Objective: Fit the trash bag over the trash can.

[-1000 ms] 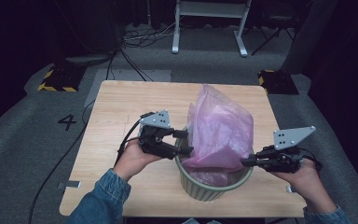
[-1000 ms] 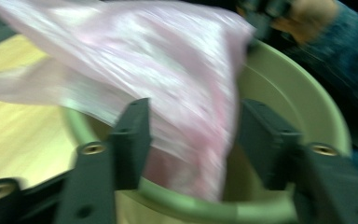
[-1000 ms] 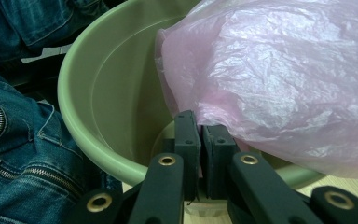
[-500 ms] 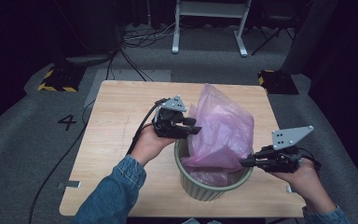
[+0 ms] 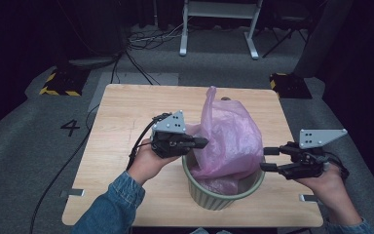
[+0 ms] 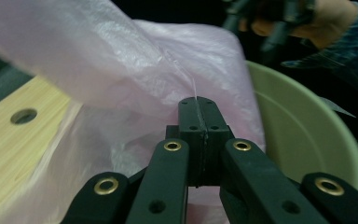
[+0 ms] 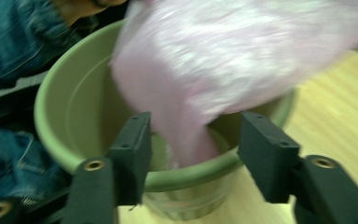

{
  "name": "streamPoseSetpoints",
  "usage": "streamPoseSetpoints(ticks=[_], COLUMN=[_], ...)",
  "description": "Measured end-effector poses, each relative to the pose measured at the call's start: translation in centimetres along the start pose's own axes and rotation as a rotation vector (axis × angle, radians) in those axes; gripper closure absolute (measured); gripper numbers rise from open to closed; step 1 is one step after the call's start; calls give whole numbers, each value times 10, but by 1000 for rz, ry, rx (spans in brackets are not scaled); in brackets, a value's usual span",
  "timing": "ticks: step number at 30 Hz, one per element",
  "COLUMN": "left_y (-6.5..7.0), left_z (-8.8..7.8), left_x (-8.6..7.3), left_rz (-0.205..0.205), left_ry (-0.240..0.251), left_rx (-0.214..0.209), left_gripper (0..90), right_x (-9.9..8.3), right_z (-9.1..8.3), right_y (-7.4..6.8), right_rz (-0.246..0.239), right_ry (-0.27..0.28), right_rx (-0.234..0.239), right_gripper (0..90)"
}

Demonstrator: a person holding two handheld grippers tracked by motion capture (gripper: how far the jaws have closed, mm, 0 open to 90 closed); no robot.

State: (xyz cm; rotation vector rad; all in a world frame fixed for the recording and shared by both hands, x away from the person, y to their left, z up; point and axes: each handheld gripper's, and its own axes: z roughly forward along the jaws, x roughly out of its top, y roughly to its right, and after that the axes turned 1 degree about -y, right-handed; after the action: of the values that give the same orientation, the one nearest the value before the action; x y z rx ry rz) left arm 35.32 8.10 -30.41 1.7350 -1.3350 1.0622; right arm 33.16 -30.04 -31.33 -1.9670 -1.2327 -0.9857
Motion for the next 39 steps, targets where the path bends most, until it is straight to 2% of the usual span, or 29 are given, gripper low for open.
streamPoseSetpoints(ticks=[5,10,12,13,16,17,19,22,24,26,30,33,39], left_y=[14,25,27,28,28,27,26,24,25,27,32,34,36], left_z=[3,9,10,10,8,7,4,2,1,0,-2,-3,0], left_x=[3,2,1,0,-2,-4,-7,-13,-17,-20,-22,-22,-23], left_rz=[62,119,129,129,125,119,113,97,91,96,119,133,137], left_ry=[-8,-44,-59,-61,-55,-50,-43,-42,-38,-44,-43,-42,-65], left_rx=[-54,-97,-109,-114,-121,-120,-118,-118,-132,-148,-173,-191,-194], left_gripper=[897,897,897,897,896,897,896,896,896,895,895,895,895], right_x=[6,16,20,21,24,25,25,22,21,21,22,22,31], right_z=[-12,-9,-3,1,14,20,32,51,60,65,60,49,29], right_y=[5,5,6,6,2,0,-7,-16,-19,-21,-21,-16,0], right_rz=[14,-6,-6,-10,-39,-54,-86,-112,-117,-118,-88,-60,-3], right_ry=[55,75,78,71,16,-19,-91,-181,-221,-235,-194,-127,-8], right_rx=[-77,-80,-76,-69,-44,-36,-13,-1,-11,-13,-30,-44,-86], right_gripper=[368,371,383,417,592,659,717,733,719,675,528,448,307])
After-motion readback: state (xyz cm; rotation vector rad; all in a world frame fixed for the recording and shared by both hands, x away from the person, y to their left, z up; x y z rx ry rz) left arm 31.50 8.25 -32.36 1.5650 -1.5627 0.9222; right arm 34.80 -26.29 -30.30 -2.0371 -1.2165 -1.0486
